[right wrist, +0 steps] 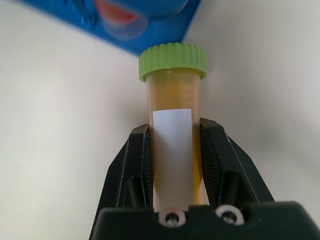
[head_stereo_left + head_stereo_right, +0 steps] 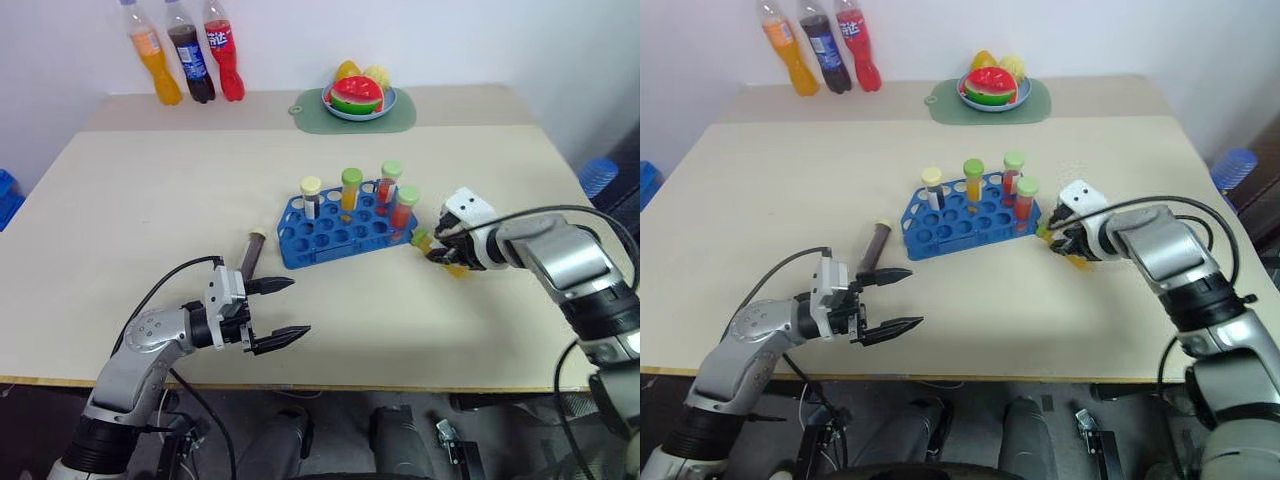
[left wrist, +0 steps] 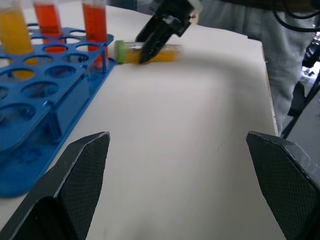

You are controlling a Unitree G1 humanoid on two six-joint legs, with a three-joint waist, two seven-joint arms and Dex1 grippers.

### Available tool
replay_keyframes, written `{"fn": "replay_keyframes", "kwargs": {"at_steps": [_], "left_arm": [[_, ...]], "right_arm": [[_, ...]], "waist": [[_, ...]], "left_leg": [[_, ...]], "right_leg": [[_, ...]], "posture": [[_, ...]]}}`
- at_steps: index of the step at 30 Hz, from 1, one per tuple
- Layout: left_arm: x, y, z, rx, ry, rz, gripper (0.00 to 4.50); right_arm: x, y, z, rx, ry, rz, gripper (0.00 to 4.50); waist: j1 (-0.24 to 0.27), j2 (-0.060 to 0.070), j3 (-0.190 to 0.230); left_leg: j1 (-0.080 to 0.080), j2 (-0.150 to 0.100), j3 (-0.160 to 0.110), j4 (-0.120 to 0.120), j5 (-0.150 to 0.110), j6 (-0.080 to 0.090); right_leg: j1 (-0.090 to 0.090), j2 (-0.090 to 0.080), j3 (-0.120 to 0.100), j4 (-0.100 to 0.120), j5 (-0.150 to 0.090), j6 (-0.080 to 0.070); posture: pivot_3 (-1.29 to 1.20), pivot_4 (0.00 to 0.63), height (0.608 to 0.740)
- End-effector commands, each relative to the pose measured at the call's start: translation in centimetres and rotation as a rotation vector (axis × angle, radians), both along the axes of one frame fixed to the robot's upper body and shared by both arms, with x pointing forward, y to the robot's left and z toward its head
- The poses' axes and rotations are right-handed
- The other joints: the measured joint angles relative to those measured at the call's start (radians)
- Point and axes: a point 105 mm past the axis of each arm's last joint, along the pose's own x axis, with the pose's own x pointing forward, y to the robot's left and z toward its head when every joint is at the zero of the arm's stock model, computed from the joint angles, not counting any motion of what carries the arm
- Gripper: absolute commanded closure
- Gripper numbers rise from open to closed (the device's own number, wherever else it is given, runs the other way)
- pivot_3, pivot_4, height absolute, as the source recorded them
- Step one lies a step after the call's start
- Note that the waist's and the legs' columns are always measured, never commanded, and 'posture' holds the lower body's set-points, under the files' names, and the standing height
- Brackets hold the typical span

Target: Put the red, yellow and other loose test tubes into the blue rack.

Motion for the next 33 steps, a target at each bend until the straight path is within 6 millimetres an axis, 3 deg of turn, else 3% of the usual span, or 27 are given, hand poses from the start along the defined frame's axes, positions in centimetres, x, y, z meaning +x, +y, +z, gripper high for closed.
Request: {"fn": "replay_keyframes", "kwargs": {"at_steps": [1, 3, 5, 7, 9, 11, 17, 20, 25, 33], "left_arm": [[0.0, 0.0, 1.1, -0.017, -0.037, -0.005, 0.0], [0.0, 0.0, 1.0, -0.013, -0.036, -0.008, 0.0], [0.1, 0.0, 1.0, -0.012, -0.034, -0.012, 0.0], [0.2, 0.0, 0.9, -0.008, -0.033, -0.016, 0.0], [0.3, 0.0, 0.9, -0.004, -0.035, -0.022, 0.0], [0.5, 0.0, 1.0, -0.007, -0.036, -0.025, 0.0], [1.1, 0.1, 1.5, -0.027, -0.047, -0.012, 0.0], [1.3, 0.2, 1.7, -0.039, -0.049, 0.0, 0.0], [1.1, 0.4, 2.0, -0.052, -0.045, 0.023, 0.0], [1.0, 0.7, 2.1, -0.051, -0.045, 0.047, 0.0]], "right_arm": [[-1.3, -4.1, 1.7, -0.181, -0.053, 0.033, 3.67], [-2.6, -4.7, 1.9, -0.192, -0.038, 0.083, 3.67], [-4.4, -3.8, 2.2, -0.139, -0.007, 0.186, 3.67], [-6.2, 0.5, 3.4, 0.104, -0.046, 0.384, 3.67], [-7.1, 4.8, 5.8, 0.334, -0.234, 0.583, 3.67], [-6.4, 7.0, 7.4, 0.455, -0.418, 0.6, 3.67], [-3.3, 13.2, 10.2, 0.819, -0.709, 0.566, 3.67], [-1.4, 15.0, 9.9, 0.825, -0.822, 0.49, 3.67], [0.0, 17.2, 7.7, 0.881, -0.88, 0.411, 3.67], [2.1, 17.5, 5.0, 0.869, -0.901, 0.316, 3.67]], "waist": [[0.013, 0.0, 0.0], [0.013, 0.0, 0.0], [0.009, 0.001, 0.0], [0.0, 0.001, 0.0], [-0.021, -0.001, 0.001], [-0.03, -0.001, 0.002], [-0.034, -0.002, 0.002], [-0.035, -0.003, 0.002], [-0.042, -0.003, 0.002], [-0.047, -0.002, 0.002]], "left_leg": [[0.0, 0.0, 0.0, 0.0, 0.0, 0.0], [0.0, 0.0, 0.001, 0.0, 0.0, 0.0], [0.0, 0.001, 0.002, -0.001, 0.0, 0.0], [0.001, 0.003, 0.005, -0.003, -0.001, 0.0], [0.002, 0.008, 0.012, -0.003, -0.002, 0.0], [0.005, 0.014, 0.017, -0.002, -0.004, -0.001], [0.006, 0.014, 0.016, -0.001, -0.004, -0.002], [0.006, 0.014, 0.016, -0.002, -0.002, -0.006], [0.006, 0.014, 0.016, -0.002, -0.001, -0.008], [0.006, 0.015, 0.016, -0.003, -0.001, -0.01]], "right_leg": [[0.0, 0.0, 0.0, 0.0, 0.0, 0.0], [-0.001, 0.0, 0.0, 0.0, 0.0, 0.0], [-0.001, 0.0, 0.0, 0.0, 0.0, 0.0], [-0.002, 0.0, 0.0, 0.0, 0.0, 0.0], [-0.002, 0.002, 0.0, 0.0, 0.001, -0.001], [-0.002, 0.003, 0.0, 0.0, 0.003, -0.002], [-0.002, 0.003, -0.001, 0.0, 0.004, -0.003], [-0.003, 0.003, -0.001, 0.001, 0.004, -0.003], [-0.004, 0.003, -0.001, 0.001, 0.004, -0.003], [-0.005, 0.005, -0.001, 0.002, 0.005, -0.004]], "posture": [[0.0, 0.15, 0.74], [0.0, 0.15, 0.74], [0.0, 0.15, 0.74], [0.0, 0.15, 0.74], [0.0, 0.15, 0.74], [0.0, 0.15, 0.74], [0.0, 0.15, 0.74], [0.0, 0.15, 0.74], [0.0, 0.15, 0.74], [0.0, 0.15, 0.74]]}}
